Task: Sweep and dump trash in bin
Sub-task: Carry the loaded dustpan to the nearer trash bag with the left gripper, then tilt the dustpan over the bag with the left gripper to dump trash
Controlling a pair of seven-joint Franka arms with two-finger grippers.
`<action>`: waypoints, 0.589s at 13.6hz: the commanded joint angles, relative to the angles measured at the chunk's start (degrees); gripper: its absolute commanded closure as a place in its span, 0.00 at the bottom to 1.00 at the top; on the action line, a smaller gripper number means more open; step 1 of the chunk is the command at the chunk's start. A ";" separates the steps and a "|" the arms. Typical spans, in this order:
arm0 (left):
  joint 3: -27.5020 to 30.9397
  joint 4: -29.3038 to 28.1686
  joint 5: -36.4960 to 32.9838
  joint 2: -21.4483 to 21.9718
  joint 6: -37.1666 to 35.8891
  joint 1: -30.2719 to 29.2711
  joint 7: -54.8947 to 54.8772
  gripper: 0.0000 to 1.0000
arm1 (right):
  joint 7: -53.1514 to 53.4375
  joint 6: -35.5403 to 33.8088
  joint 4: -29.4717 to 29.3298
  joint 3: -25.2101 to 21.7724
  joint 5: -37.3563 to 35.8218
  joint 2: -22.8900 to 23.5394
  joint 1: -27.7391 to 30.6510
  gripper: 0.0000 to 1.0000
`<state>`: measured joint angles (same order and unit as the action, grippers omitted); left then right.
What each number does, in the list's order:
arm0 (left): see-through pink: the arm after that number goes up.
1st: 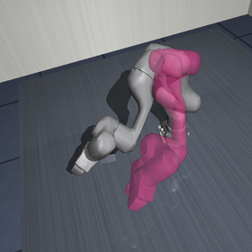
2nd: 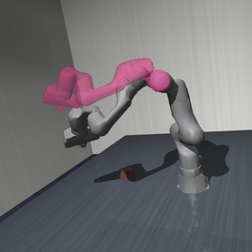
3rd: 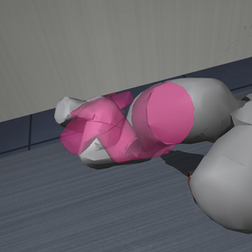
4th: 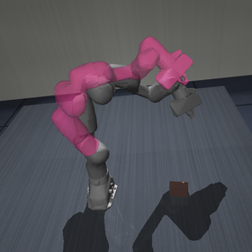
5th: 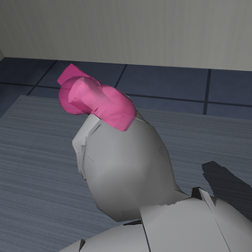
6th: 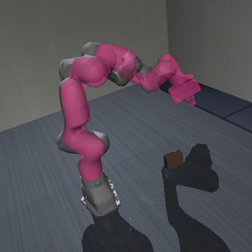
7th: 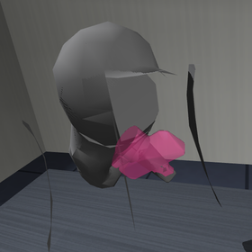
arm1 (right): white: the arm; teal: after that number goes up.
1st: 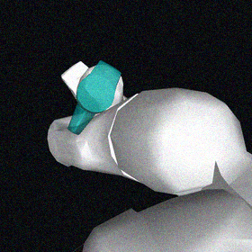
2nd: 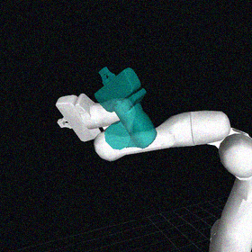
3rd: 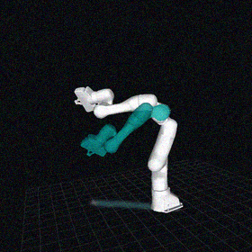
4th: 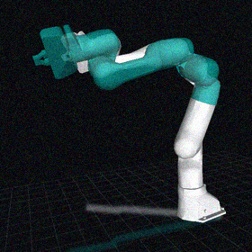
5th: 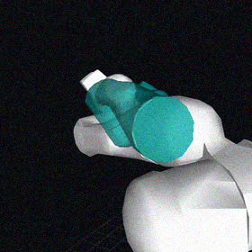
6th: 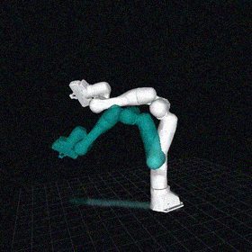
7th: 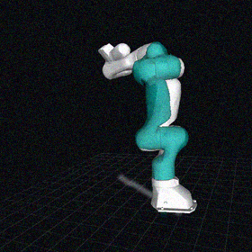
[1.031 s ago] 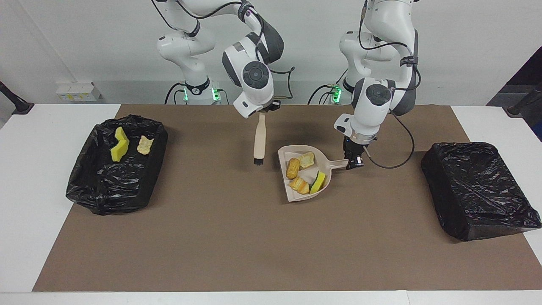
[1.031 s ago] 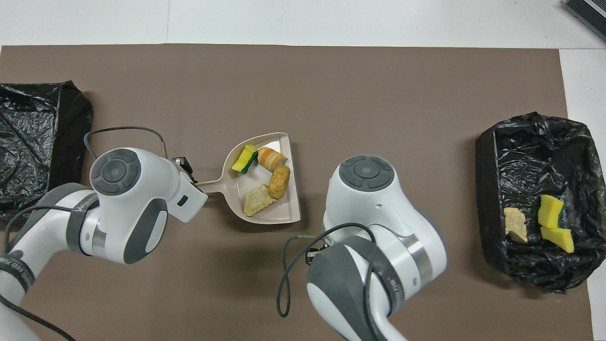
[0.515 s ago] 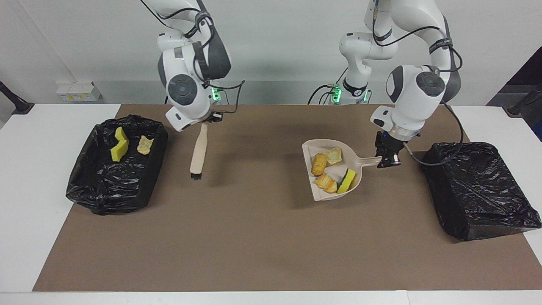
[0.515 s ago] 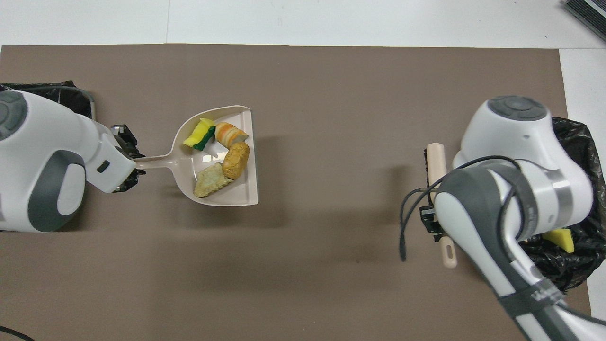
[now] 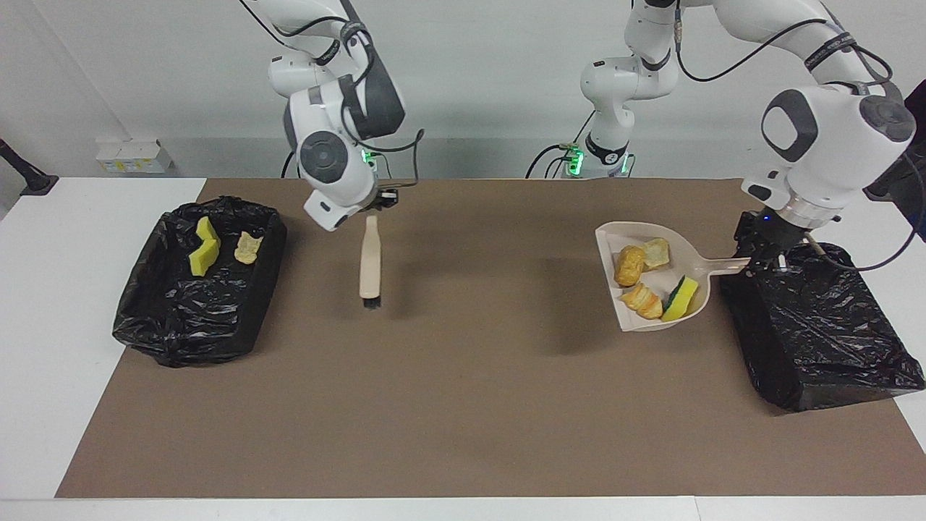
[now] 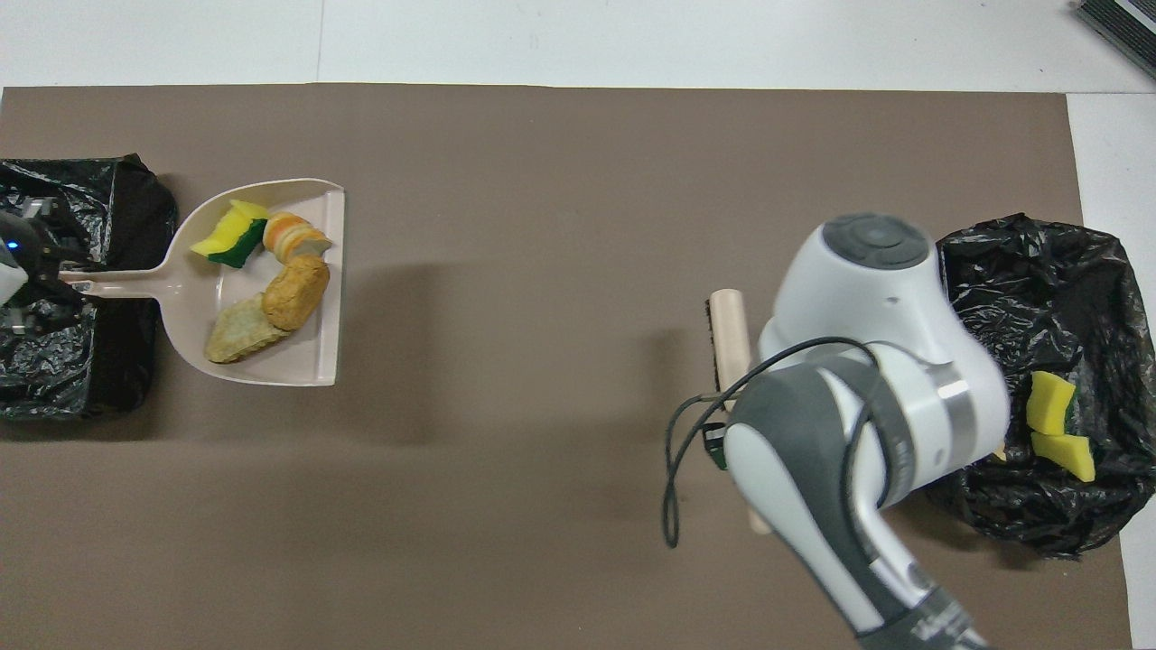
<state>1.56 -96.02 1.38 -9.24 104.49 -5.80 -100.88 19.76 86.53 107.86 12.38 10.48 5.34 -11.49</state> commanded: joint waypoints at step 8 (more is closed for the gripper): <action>-0.41 16.72 -3.92 -10.07 -5.52 -17.64 -15.54 1.00 | 26.37 25.43 2.96 0.28 10.76 6.17 -26.20 1.00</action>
<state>1.80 -84.54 -1.37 -15.79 101.31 -19.74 -112.06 43.69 110.08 109.83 12.98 17.92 11.09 -35.21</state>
